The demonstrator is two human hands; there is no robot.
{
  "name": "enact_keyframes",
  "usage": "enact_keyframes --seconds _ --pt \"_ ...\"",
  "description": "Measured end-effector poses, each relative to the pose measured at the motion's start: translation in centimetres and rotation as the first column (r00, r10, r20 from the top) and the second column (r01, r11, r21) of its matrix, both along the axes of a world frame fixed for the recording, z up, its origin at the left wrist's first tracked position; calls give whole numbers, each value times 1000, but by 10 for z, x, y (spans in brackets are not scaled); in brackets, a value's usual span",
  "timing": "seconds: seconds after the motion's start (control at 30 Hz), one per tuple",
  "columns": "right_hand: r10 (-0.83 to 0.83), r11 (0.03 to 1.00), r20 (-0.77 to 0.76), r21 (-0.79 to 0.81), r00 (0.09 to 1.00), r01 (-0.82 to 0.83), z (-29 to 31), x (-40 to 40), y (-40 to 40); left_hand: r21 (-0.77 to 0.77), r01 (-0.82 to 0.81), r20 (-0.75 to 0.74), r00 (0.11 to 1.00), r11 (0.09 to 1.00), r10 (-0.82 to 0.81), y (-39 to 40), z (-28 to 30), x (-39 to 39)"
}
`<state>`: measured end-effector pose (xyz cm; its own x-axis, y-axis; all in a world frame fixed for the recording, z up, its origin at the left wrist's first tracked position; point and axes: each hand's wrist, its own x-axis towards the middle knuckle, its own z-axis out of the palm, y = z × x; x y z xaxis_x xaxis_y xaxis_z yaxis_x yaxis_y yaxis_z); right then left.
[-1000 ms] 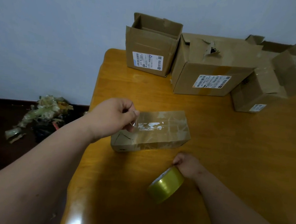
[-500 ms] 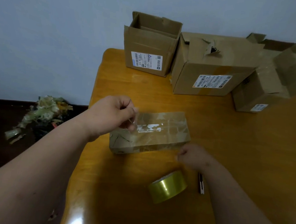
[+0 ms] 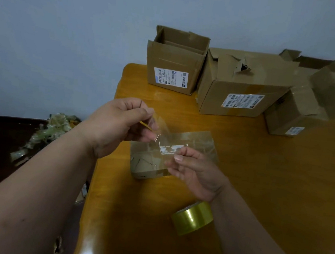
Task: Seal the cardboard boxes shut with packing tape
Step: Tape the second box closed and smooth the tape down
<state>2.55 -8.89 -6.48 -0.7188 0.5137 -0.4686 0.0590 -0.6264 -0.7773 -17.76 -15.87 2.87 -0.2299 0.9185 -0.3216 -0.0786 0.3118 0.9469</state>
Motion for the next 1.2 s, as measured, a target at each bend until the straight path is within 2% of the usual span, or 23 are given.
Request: enact_keyframes --seconds 0.07,0.13,0.23,0.33,0.4,0.53,0.67,0.8,0.93,1.0,1.2 --pt "-66 994 -72 -95 995 59 0 4 0 -17 -22 0 1000 1000 22 -5 -4 -5" --pt "-92 992 -59 -87 994 86 0 6 1 -60 -48 -27 999 997 46 -10 -11 -8" --pt "-68 995 127 76 990 59 4 3 0 -127 -119 -91 990 985 108 -19 -26 -11" --pt "-72 971 327 240 942 -9 5 -4 0 -191 -198 -201 967 961 159 -30 -46 -12" --pt "-109 955 388 295 915 -12 5 -6 3 -236 -237 -247 953 942 178 -38 -59 -15" --pt "-141 928 447 371 883 -40 7 -10 4 -316 -236 -198 964 919 180 -51 -78 -16" --pt "-135 835 565 507 814 -214 1 -21 0 -354 -254 -202 960 900 191 -61 -95 -13" --pt "-130 671 656 610 743 -422 -5 -29 -1 -366 -296 -201 951 882 235 -66 -110 -12" --pt "-143 573 693 640 707 -511 -11 -34 1 -369 -318 -201 945 873 260 -66 -119 -11" --pt "-127 573 712 621 690 -535 -14 -35 4 -377 -321 -197 944 869 264 -66 -122 -10" --pt "-104 656 716 571 690 -493 -14 -36 11 -381 -347 -163 938 857 307 -65 -129 -8"
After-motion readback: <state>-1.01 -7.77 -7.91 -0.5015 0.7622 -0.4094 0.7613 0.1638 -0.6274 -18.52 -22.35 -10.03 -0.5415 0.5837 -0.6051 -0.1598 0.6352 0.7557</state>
